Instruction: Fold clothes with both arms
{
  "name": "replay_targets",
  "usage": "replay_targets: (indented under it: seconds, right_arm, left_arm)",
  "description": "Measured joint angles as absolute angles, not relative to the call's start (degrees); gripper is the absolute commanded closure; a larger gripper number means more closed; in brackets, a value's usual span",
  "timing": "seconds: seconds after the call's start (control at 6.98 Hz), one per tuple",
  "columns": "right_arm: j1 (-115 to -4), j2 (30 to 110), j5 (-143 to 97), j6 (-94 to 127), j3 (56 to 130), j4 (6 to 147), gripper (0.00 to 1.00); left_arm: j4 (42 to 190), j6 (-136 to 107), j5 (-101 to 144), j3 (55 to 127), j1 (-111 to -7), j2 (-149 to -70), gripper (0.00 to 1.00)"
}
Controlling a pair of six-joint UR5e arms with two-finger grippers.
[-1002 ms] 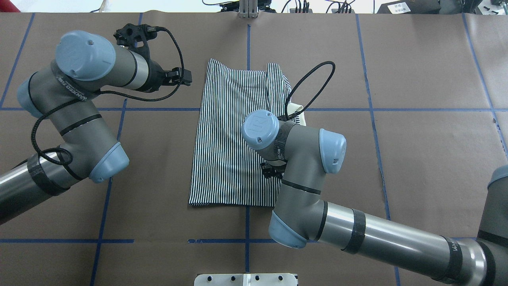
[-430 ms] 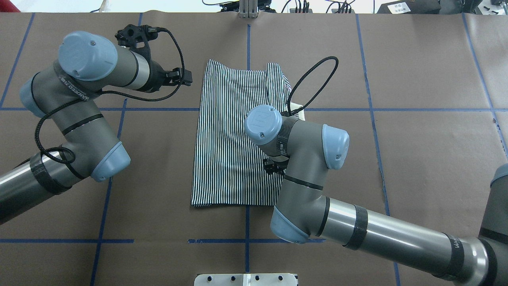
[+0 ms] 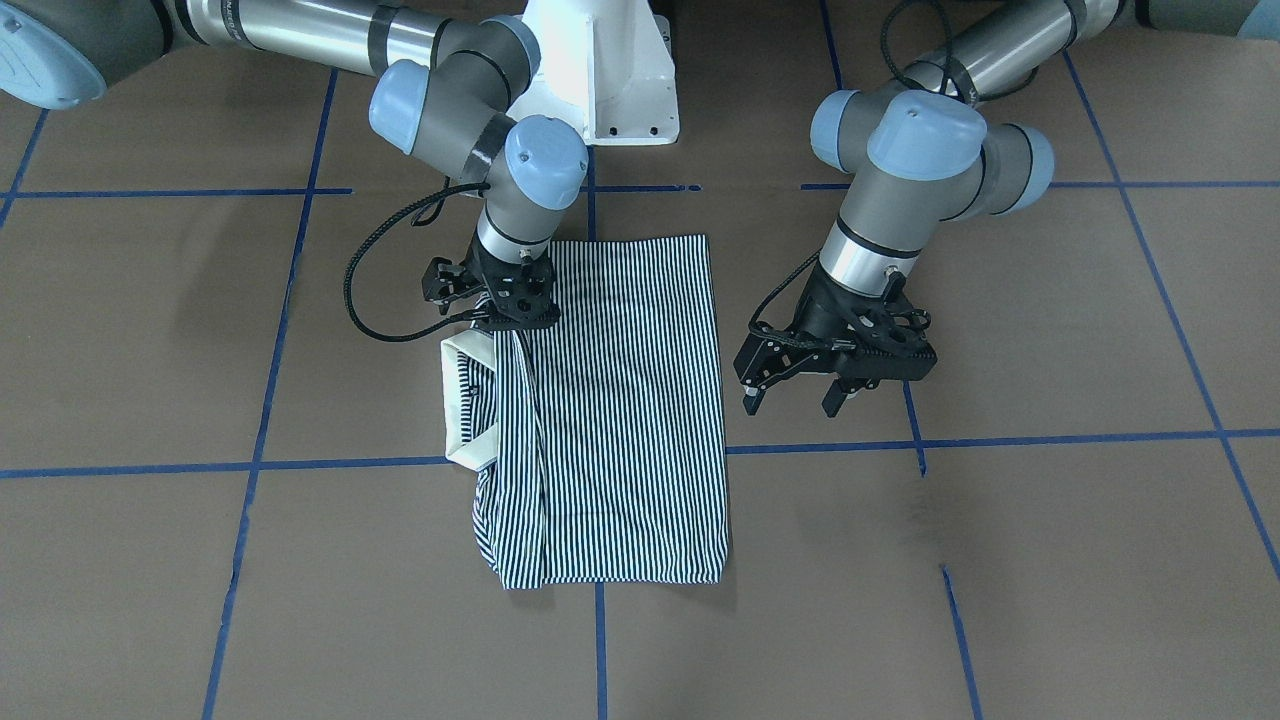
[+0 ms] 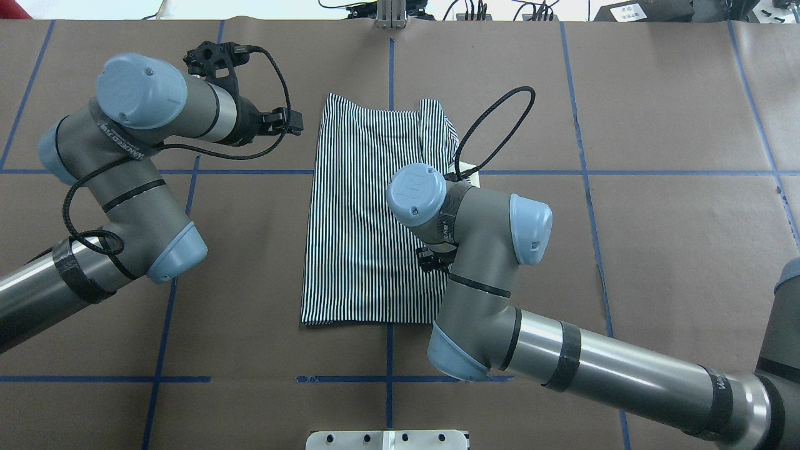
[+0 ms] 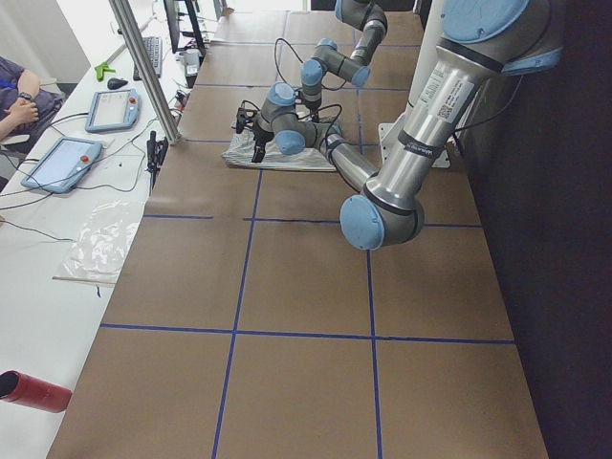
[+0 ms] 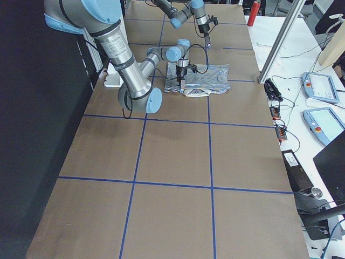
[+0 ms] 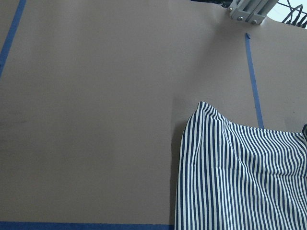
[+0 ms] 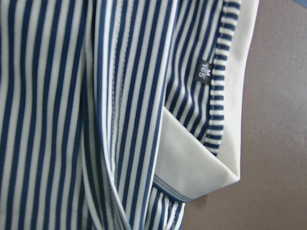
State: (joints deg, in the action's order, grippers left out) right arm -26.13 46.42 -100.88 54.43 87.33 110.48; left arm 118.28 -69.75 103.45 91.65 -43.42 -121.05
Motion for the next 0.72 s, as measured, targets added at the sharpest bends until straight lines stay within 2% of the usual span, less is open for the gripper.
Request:
replay_targets:
  seconds: [0.72]
  right_arm:
    - [-28.4,49.4,-100.8,52.4,89.0,110.7,0.0]
  left_arm:
    - [118.5,-69.7,103.4,91.6,-43.4,-121.4,0.0]
